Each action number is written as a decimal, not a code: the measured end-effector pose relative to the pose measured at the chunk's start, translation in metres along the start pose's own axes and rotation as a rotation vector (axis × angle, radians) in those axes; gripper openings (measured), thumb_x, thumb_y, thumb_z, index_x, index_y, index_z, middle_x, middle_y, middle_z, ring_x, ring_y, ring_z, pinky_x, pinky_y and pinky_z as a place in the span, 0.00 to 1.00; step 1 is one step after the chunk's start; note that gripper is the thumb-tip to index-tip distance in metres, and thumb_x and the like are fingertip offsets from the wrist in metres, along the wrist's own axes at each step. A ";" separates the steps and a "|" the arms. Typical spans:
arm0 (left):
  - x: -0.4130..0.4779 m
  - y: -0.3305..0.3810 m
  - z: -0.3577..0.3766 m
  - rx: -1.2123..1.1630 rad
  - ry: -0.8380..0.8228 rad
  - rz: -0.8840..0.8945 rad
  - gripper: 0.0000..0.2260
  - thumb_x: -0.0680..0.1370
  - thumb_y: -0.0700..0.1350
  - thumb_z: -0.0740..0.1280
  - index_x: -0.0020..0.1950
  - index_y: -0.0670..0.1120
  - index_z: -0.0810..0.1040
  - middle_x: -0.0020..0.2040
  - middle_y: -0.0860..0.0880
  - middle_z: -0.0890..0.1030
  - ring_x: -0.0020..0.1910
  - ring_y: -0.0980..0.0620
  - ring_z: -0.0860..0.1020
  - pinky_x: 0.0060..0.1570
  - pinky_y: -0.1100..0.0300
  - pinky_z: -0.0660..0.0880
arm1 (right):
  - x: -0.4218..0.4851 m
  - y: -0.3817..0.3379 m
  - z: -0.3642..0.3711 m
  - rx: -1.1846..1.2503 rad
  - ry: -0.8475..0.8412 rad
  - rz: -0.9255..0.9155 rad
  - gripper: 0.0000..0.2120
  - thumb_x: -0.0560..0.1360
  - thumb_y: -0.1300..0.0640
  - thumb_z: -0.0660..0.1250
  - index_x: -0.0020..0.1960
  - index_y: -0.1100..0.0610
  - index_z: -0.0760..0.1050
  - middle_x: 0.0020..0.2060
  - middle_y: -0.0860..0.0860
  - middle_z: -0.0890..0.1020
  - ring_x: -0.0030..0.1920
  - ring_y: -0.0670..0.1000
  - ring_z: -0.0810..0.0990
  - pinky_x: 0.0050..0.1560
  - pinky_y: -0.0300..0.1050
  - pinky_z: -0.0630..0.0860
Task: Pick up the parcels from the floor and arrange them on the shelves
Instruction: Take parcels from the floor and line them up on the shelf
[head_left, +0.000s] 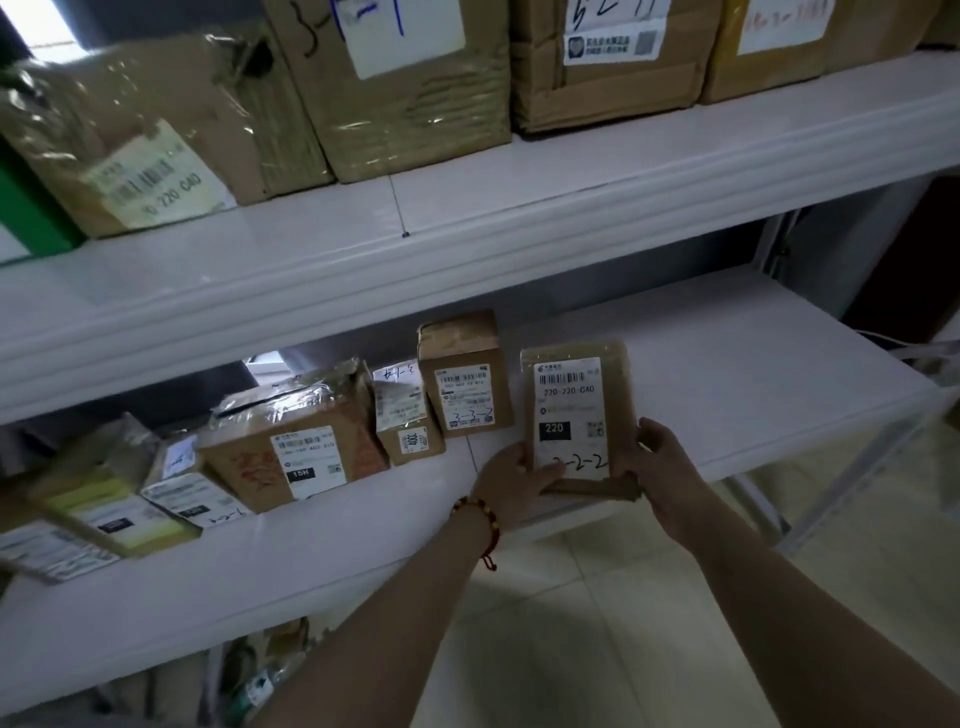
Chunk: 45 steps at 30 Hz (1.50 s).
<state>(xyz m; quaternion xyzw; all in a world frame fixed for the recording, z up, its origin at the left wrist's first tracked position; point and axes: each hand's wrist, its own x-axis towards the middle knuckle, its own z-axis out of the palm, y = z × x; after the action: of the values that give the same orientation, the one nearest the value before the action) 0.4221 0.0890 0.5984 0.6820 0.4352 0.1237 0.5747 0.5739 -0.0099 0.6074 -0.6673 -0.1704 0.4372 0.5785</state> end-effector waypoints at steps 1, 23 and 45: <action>0.003 0.004 0.000 0.032 0.040 -0.001 0.18 0.78 0.48 0.70 0.67 0.47 0.75 0.61 0.51 0.79 0.62 0.50 0.76 0.63 0.53 0.74 | 0.011 -0.001 -0.001 -0.036 -0.029 -0.021 0.55 0.46 0.55 0.74 0.74 0.57 0.63 0.64 0.55 0.77 0.59 0.58 0.80 0.51 0.54 0.82; 0.090 -0.001 0.037 0.196 0.452 -0.149 0.15 0.77 0.42 0.68 0.63 0.43 0.73 0.61 0.44 0.78 0.60 0.47 0.77 0.60 0.54 0.76 | 0.124 0.010 0.015 -0.596 0.155 -0.266 0.21 0.75 0.61 0.68 0.68 0.55 0.74 0.57 0.57 0.83 0.57 0.60 0.81 0.53 0.45 0.73; 0.123 0.028 0.013 0.012 0.520 -0.340 0.14 0.84 0.43 0.58 0.65 0.35 0.69 0.62 0.39 0.76 0.61 0.43 0.75 0.51 0.59 0.70 | 0.164 -0.004 0.049 -0.595 0.244 -0.228 0.18 0.75 0.58 0.73 0.63 0.59 0.76 0.58 0.57 0.82 0.58 0.59 0.81 0.49 0.41 0.70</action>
<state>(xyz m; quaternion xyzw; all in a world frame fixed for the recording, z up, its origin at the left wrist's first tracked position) 0.5156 0.1718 0.5790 0.5484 0.6762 0.1936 0.4524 0.6287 0.1417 0.5501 -0.8308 -0.2934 0.2177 0.4198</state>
